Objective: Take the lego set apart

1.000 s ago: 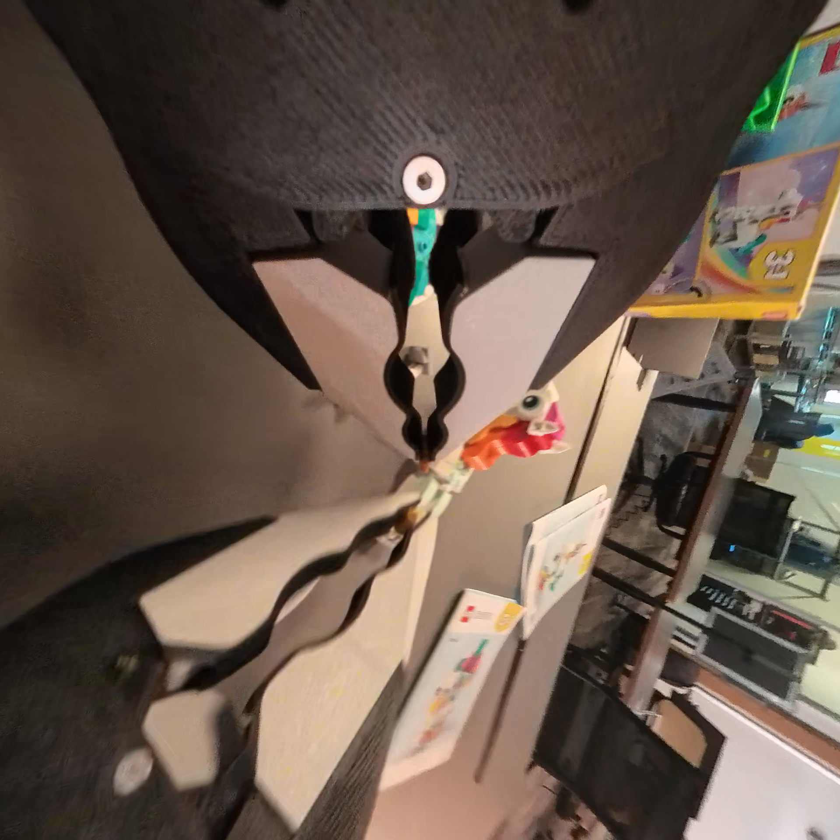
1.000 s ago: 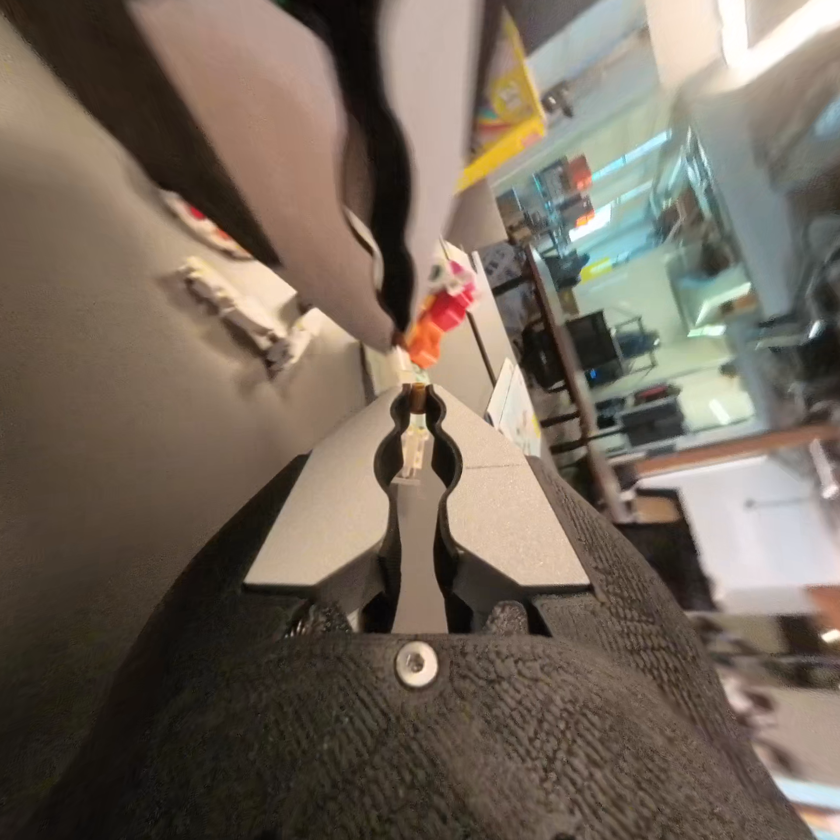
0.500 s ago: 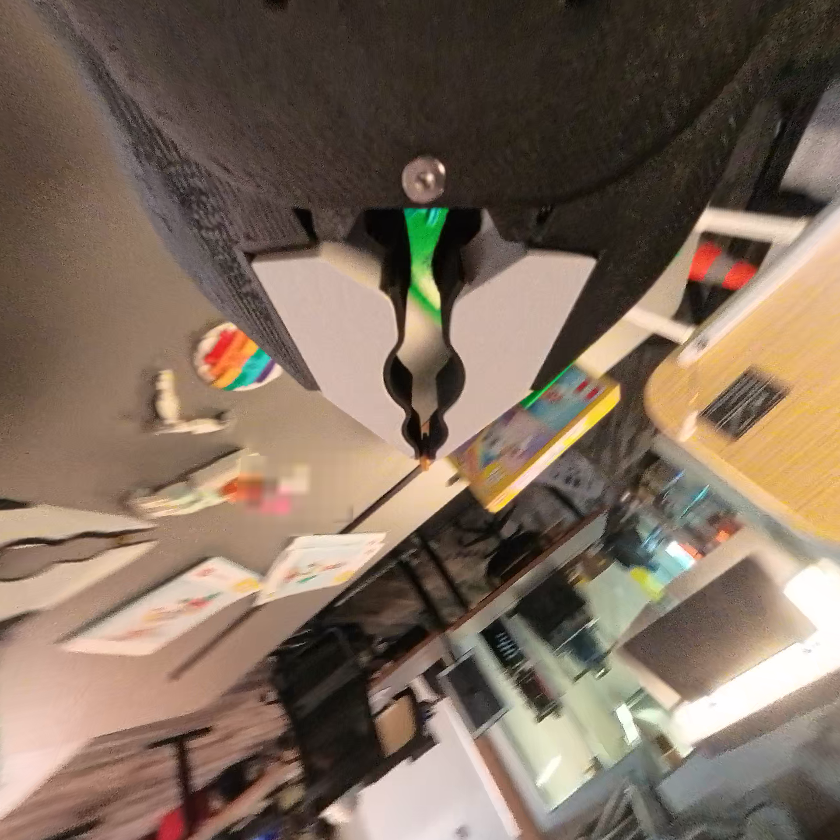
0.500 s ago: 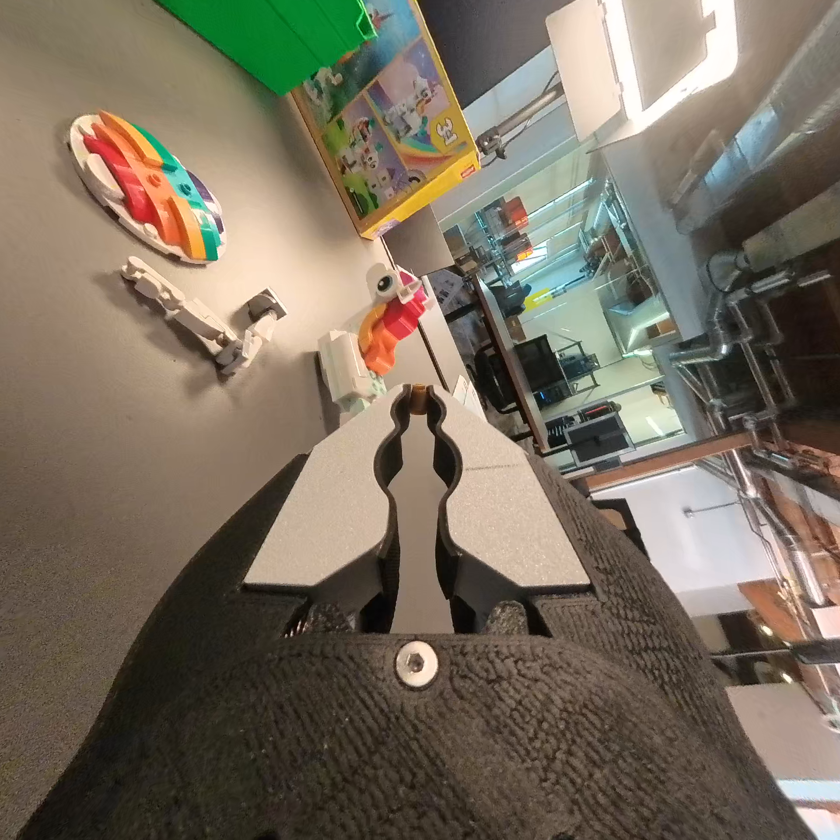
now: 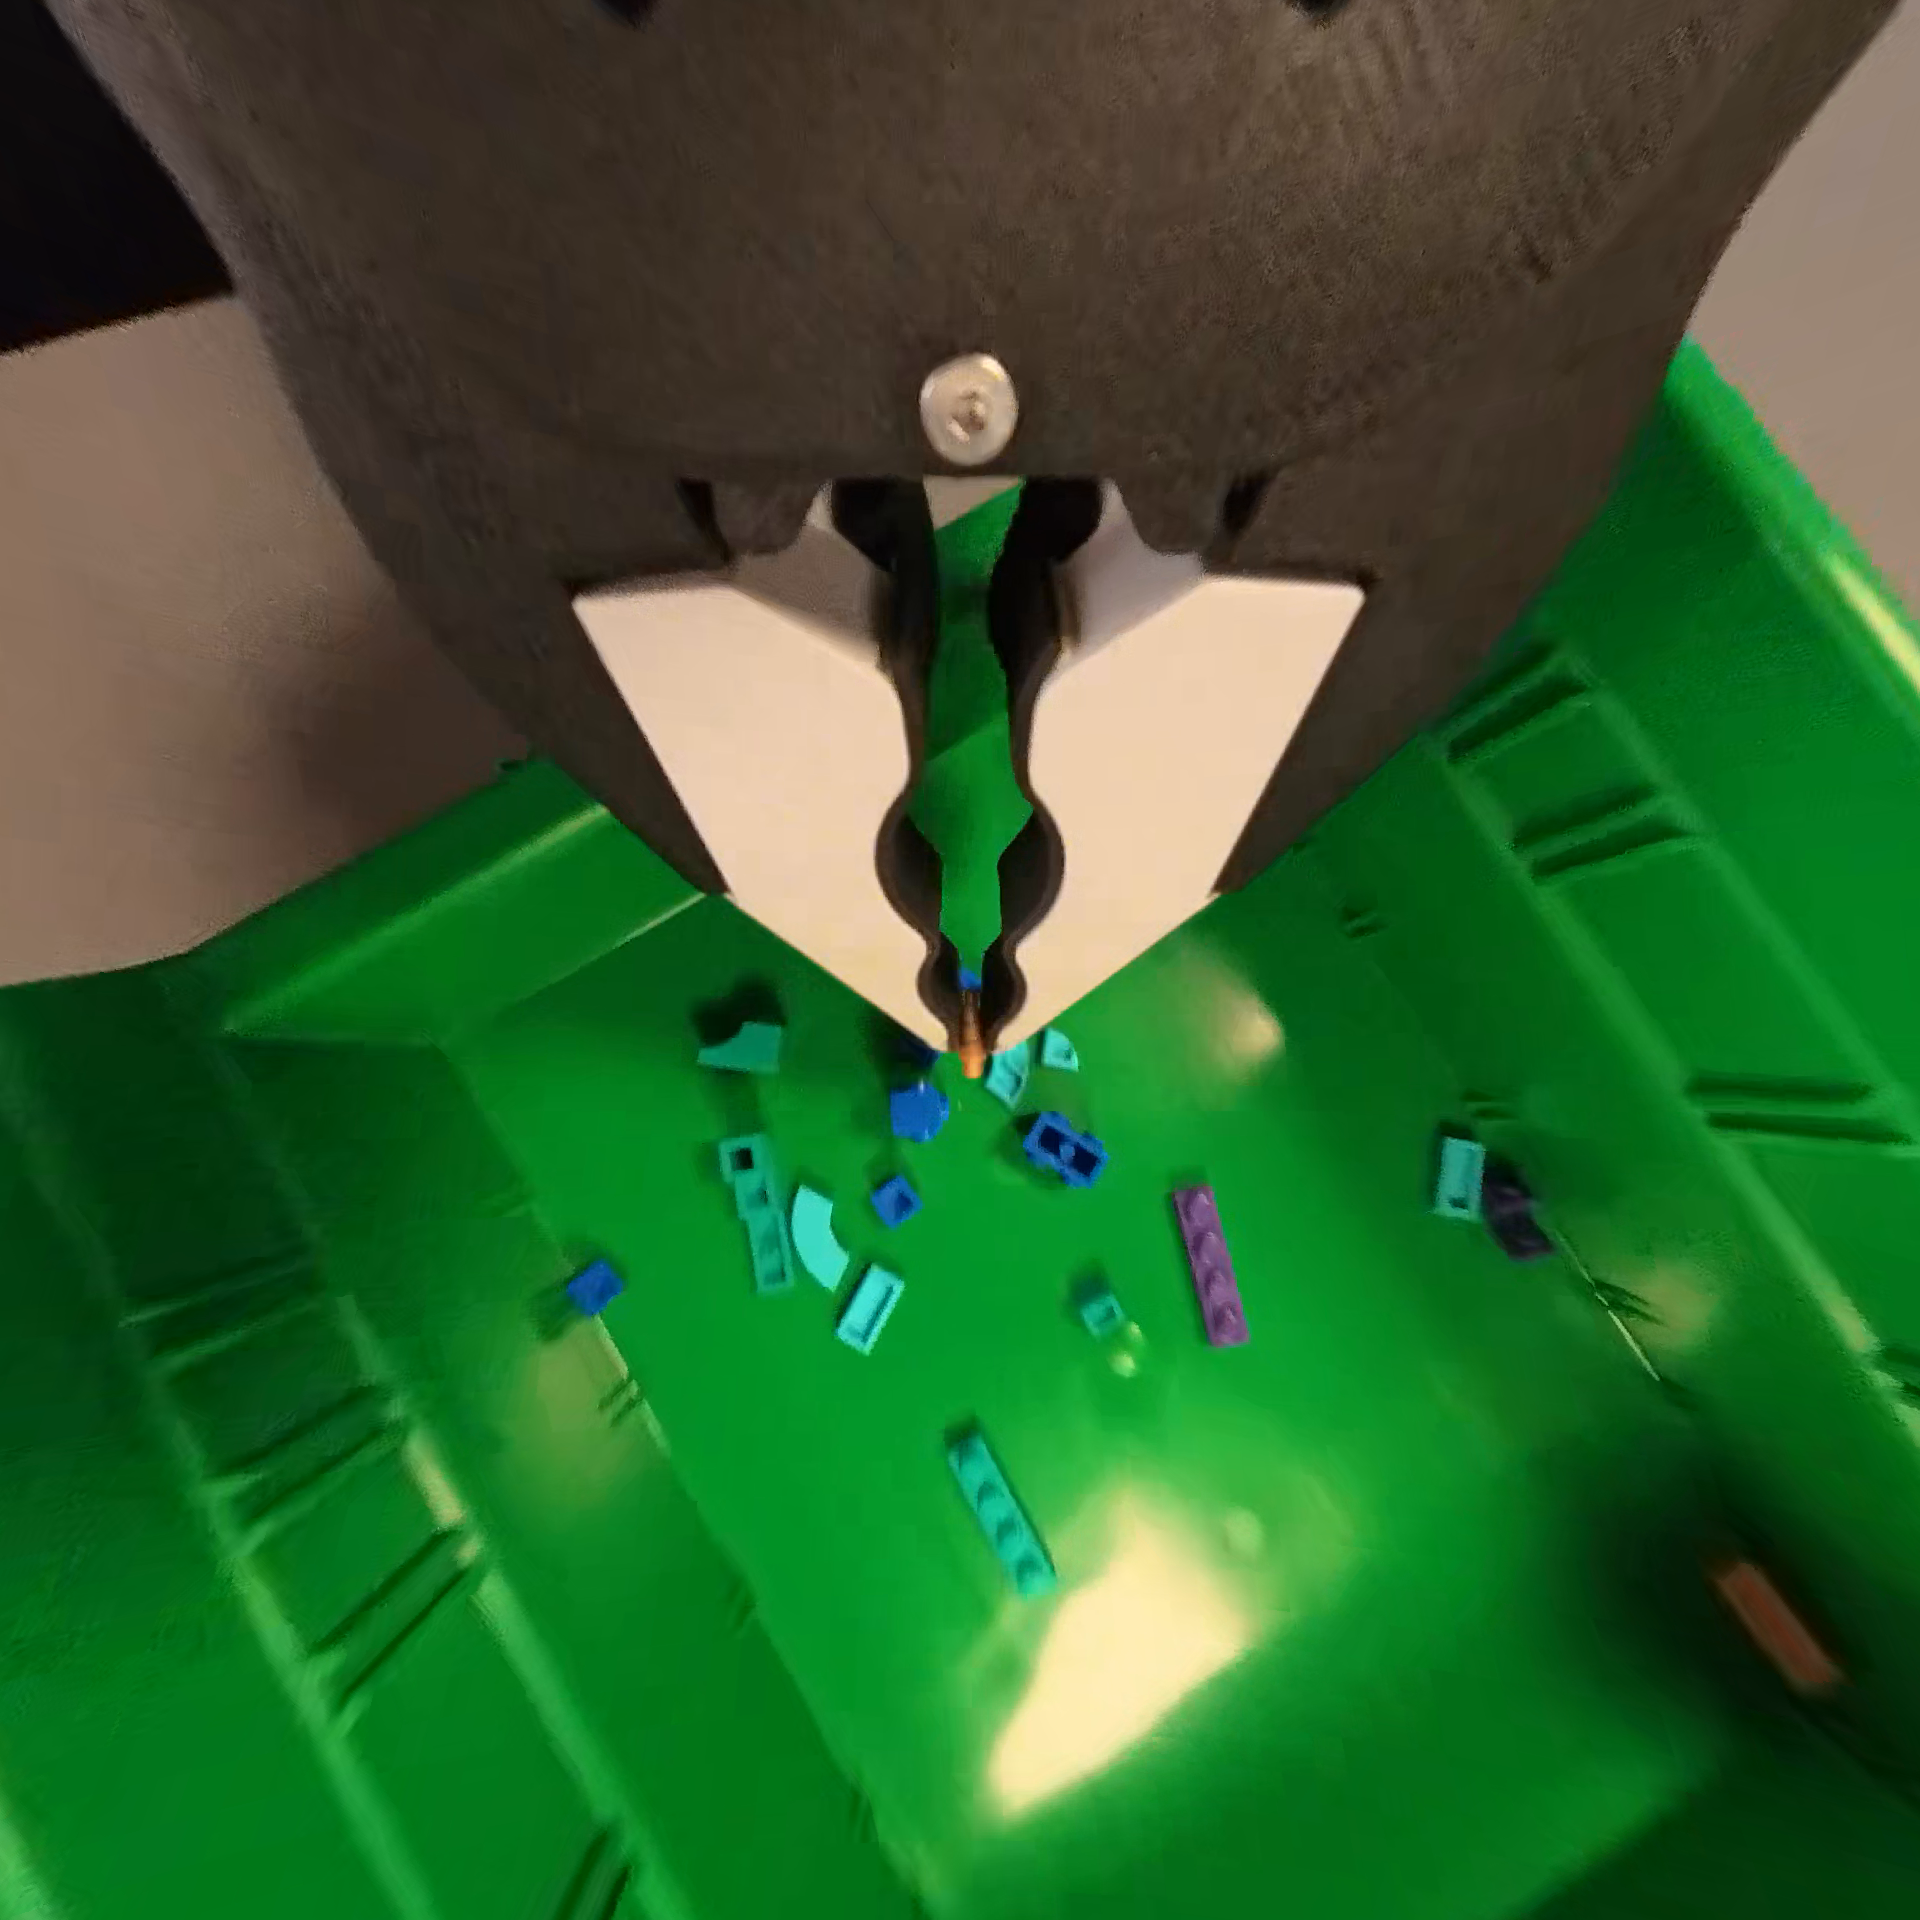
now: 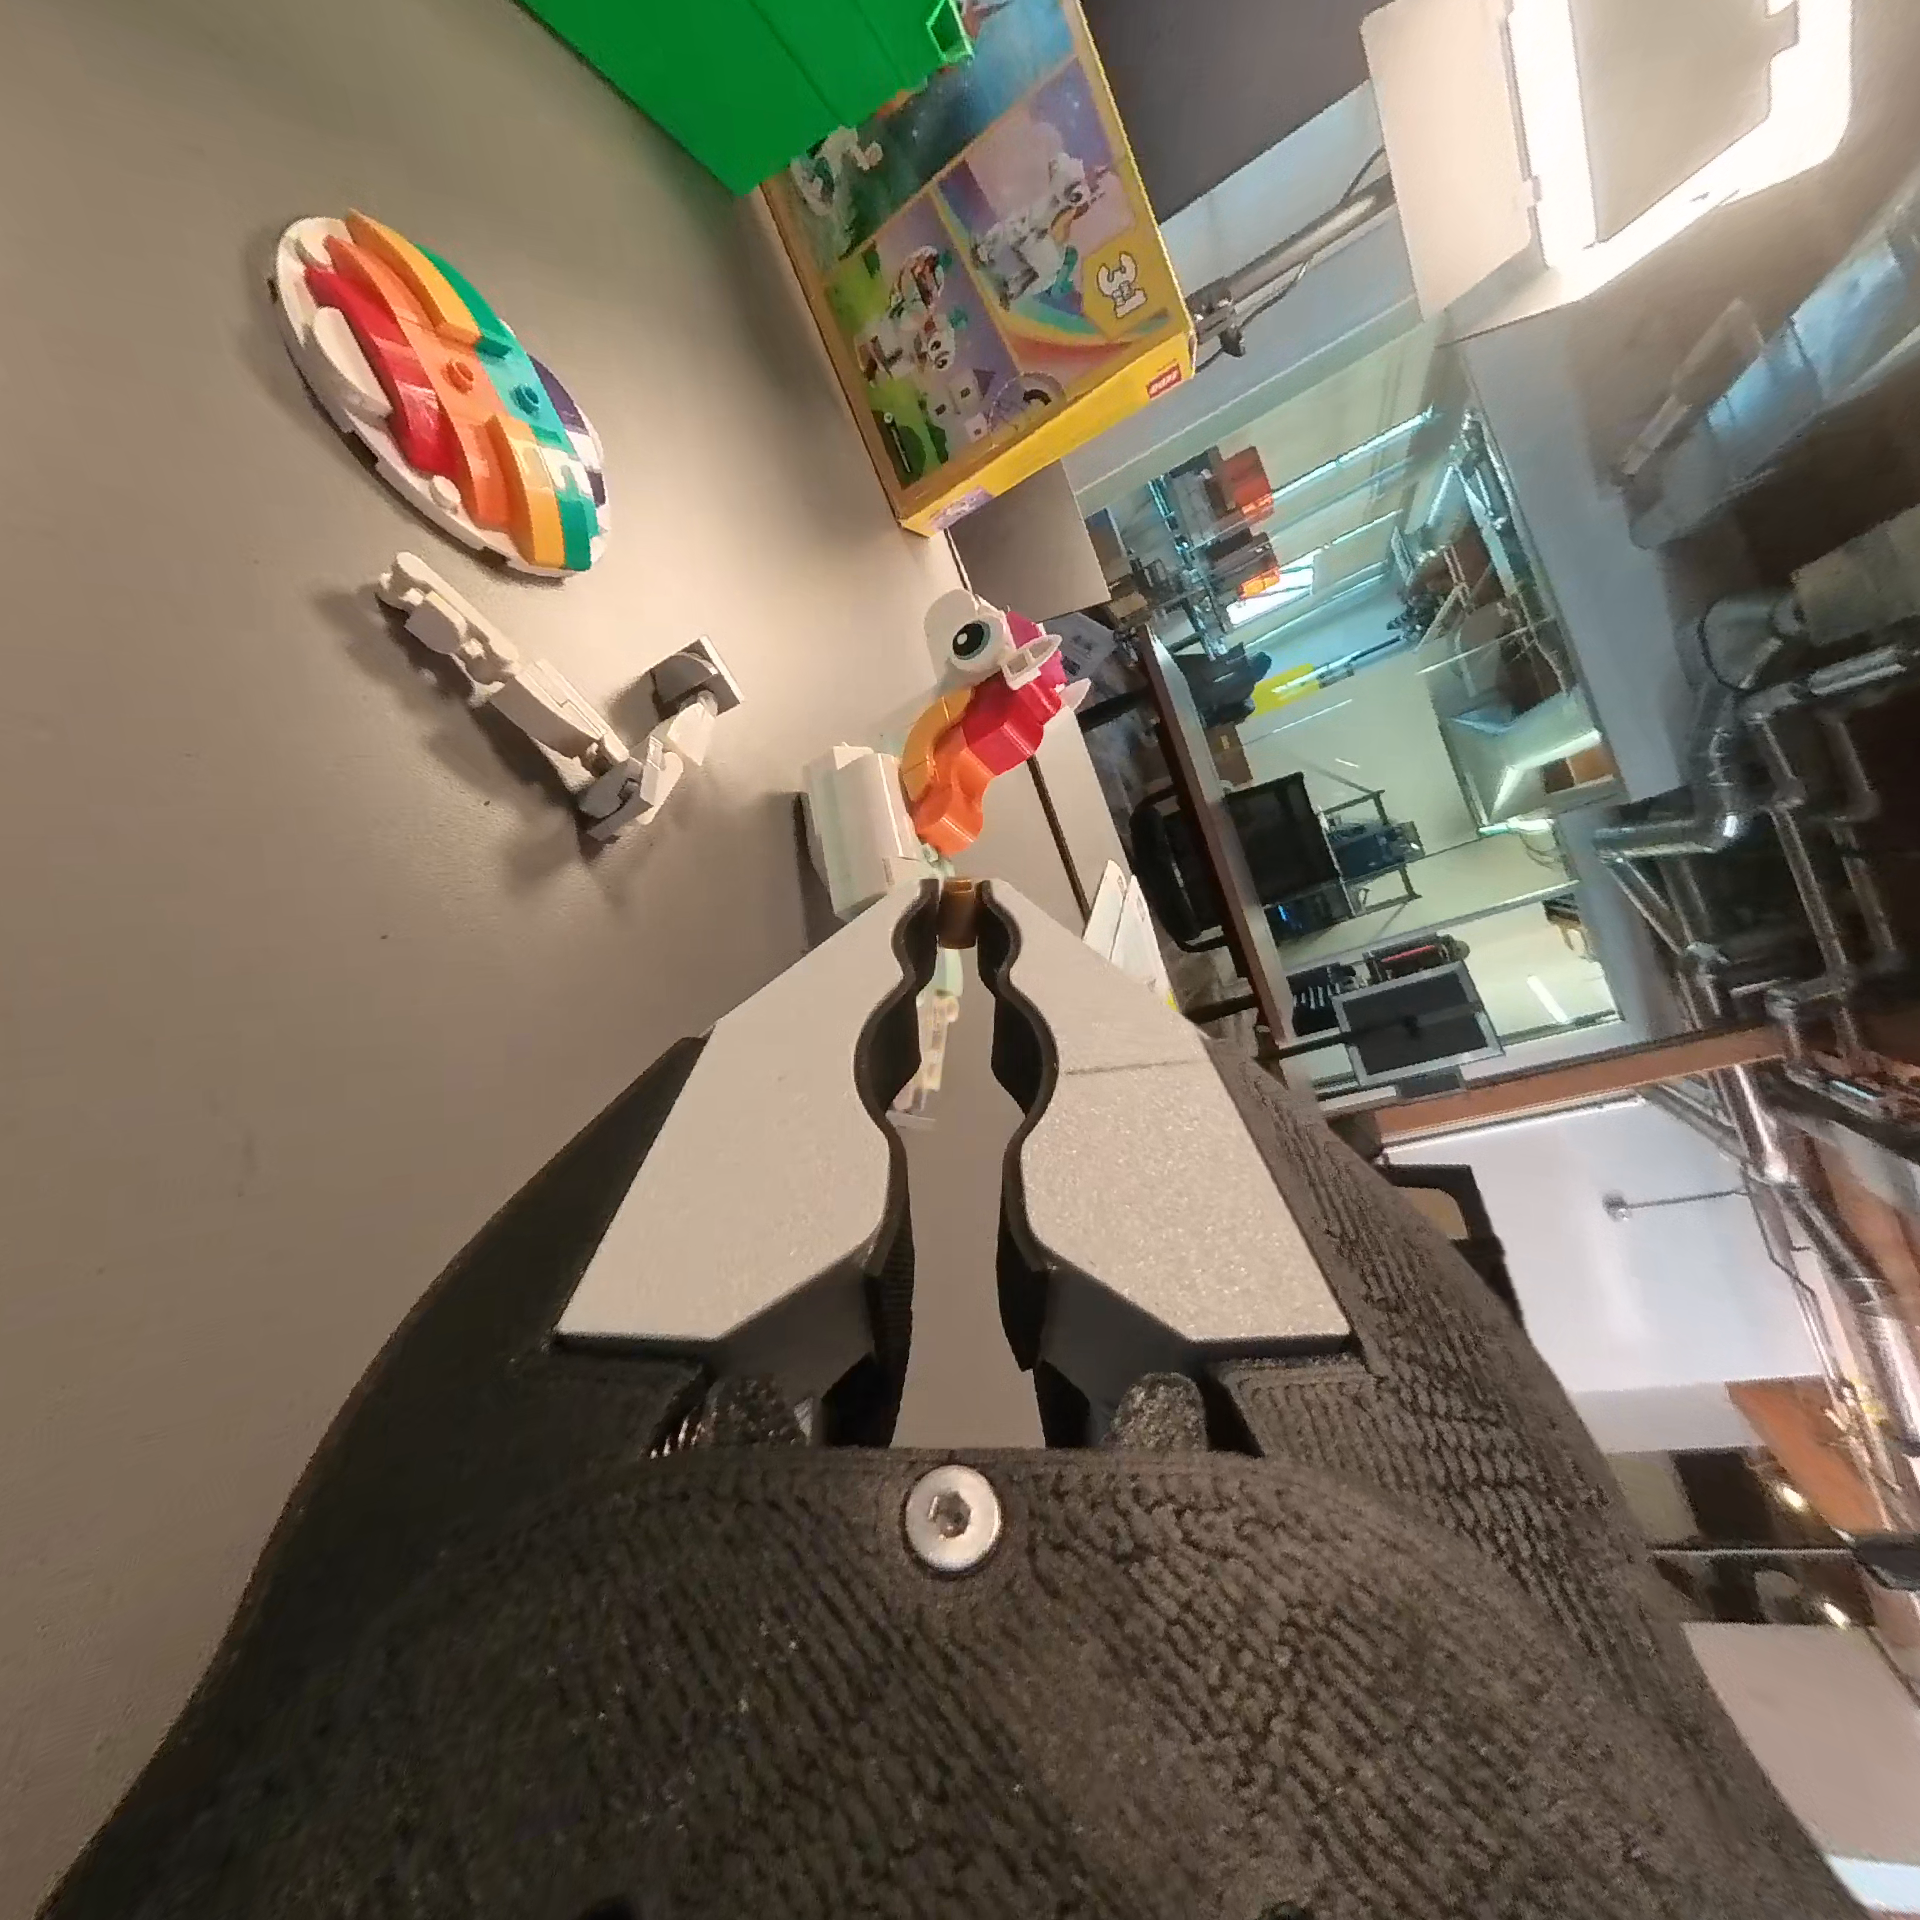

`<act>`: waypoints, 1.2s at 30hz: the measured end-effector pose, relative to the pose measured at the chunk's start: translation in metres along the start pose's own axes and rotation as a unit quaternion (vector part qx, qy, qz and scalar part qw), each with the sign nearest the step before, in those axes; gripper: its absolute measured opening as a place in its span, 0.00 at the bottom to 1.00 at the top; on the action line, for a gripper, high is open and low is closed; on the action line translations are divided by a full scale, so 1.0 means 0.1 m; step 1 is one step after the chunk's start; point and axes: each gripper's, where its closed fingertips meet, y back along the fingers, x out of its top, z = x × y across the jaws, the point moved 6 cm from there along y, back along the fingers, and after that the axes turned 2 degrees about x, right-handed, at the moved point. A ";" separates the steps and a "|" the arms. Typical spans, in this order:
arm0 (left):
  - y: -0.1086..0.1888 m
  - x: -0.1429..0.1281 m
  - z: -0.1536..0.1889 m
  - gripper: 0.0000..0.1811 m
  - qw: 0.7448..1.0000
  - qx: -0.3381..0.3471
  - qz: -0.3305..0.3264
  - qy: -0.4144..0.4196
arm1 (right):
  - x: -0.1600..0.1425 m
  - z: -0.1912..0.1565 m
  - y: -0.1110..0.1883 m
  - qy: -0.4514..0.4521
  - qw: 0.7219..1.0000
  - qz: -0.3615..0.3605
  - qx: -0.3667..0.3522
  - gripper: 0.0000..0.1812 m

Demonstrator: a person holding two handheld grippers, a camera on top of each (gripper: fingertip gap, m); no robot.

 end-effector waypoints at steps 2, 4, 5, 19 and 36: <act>-0.04 -0.03 -0.03 0.02 0.999 0.011 -0.038 0.007 | -0.01 -0.01 -0.01 0.000 1.000 -0.003 0.002 0.03; -0.07 -0.06 -0.09 0.02 0.997 0.037 -0.072 0.010 | 0.00 -0.01 -0.01 -0.001 1.000 -0.004 0.003 0.03; -0.09 -0.07 -0.12 0.01 0.995 0.051 -0.089 0.014 | -0.01 -0.01 -0.01 -0.001 1.000 -0.004 0.003 0.03; -0.02 -0.04 -0.15 0.26 0.992 0.096 0.034 0.080 | 0.04 0.00 0.01 0.012 1.000 0.010 -0.008 0.03; 0.40 0.06 2.64 0.14 0.843 -0.089 0.493 -0.194 | 0.60 -0.39 0.31 0.165 0.964 0.206 0.010 0.03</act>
